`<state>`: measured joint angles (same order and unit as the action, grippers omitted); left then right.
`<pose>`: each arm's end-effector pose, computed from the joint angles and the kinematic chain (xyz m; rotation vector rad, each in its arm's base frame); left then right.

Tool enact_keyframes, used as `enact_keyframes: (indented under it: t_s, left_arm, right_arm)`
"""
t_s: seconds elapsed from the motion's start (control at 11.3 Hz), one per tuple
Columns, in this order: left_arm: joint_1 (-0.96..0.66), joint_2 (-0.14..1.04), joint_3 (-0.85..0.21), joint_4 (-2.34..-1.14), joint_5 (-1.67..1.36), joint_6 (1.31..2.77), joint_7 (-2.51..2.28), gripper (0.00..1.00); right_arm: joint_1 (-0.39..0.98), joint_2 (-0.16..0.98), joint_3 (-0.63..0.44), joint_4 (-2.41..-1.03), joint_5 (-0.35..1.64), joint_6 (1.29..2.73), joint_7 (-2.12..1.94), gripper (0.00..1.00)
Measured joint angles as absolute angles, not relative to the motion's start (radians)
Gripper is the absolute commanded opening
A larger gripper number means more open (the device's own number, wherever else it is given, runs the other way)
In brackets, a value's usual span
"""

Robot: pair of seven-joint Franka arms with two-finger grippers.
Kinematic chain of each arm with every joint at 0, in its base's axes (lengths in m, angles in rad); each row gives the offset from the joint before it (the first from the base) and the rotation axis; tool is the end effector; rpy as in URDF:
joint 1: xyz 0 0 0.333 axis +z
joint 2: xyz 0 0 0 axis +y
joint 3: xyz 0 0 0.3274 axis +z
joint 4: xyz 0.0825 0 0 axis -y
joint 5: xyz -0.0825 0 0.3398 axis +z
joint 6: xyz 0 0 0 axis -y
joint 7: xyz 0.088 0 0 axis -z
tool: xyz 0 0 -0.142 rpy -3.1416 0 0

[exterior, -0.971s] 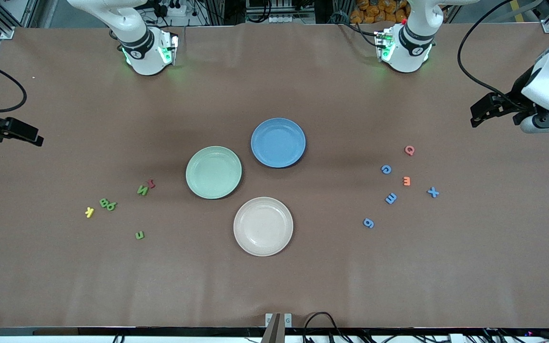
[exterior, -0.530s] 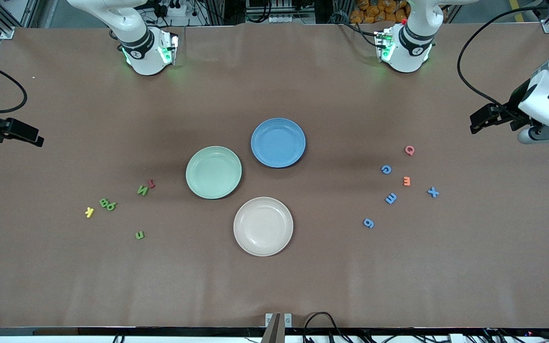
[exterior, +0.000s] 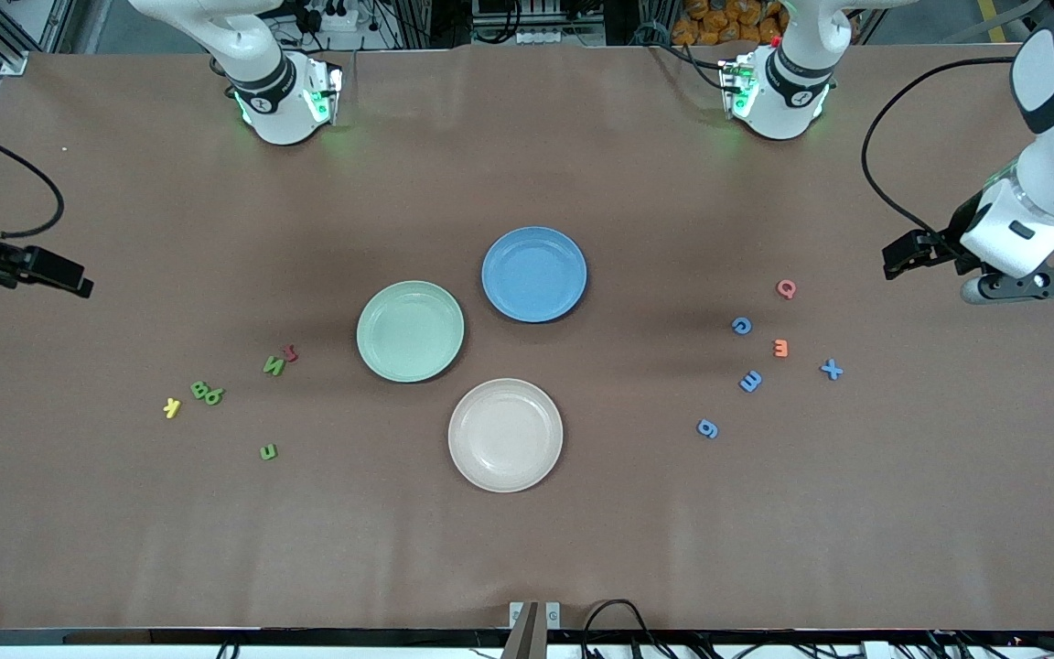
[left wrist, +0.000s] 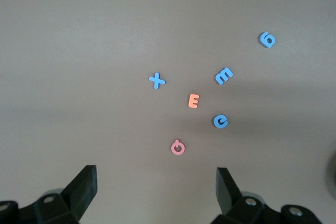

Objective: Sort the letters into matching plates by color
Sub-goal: 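Reach the right gripper to green letters while the left gripper reaches blue letters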

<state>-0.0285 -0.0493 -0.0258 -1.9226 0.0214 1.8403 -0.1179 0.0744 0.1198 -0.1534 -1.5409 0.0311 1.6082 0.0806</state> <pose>0.4979 -0.0248 0.4968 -3.1154 -0.0898 0.0483 0.5460 -0.0343 0.5541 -3.1177 0.2514 0.0799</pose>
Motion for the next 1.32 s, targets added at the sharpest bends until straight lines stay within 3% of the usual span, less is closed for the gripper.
enact_keyframes:
  t_s: [0.53, 1.06, 1.15, 1.24, 1.32]
  left_arm:
    - [-0.024, -0.047, -0.026, -2.070, 0.022, 2.007, -0.118, 1.00]
    - [-0.002, -0.044, -0.026, -2.210, 0.022, 2.191, -0.117, 0.99]
    - [0.005, -0.039, -0.026, -2.222, 0.022, 2.217, -0.116, 0.95]
    - [0.007, -0.029, -0.026, -2.229, 0.022, 2.236, -0.115, 0.76]
    - [0.007, -0.016, -0.026, -2.233, 0.022, 2.252, -0.115, 0.70]
  right_arm:
    - [0.083, 0.148, -0.121, -1.711, 0.031, 1.842, 0.238, 1.00]
    - [0.084, 0.239, -0.119, -1.750, 0.080, 1.953, 0.425, 1.00]
    - [0.084, 0.260, -0.119, -1.752, 0.082, 1.973, 0.464, 1.00]
    - [0.086, 0.282, -0.119, -1.765, 0.088, 2.016, 0.499, 1.00]
    - [0.092, 0.303, -0.118, -1.797, 0.098, 2.090, 0.522, 1.00]
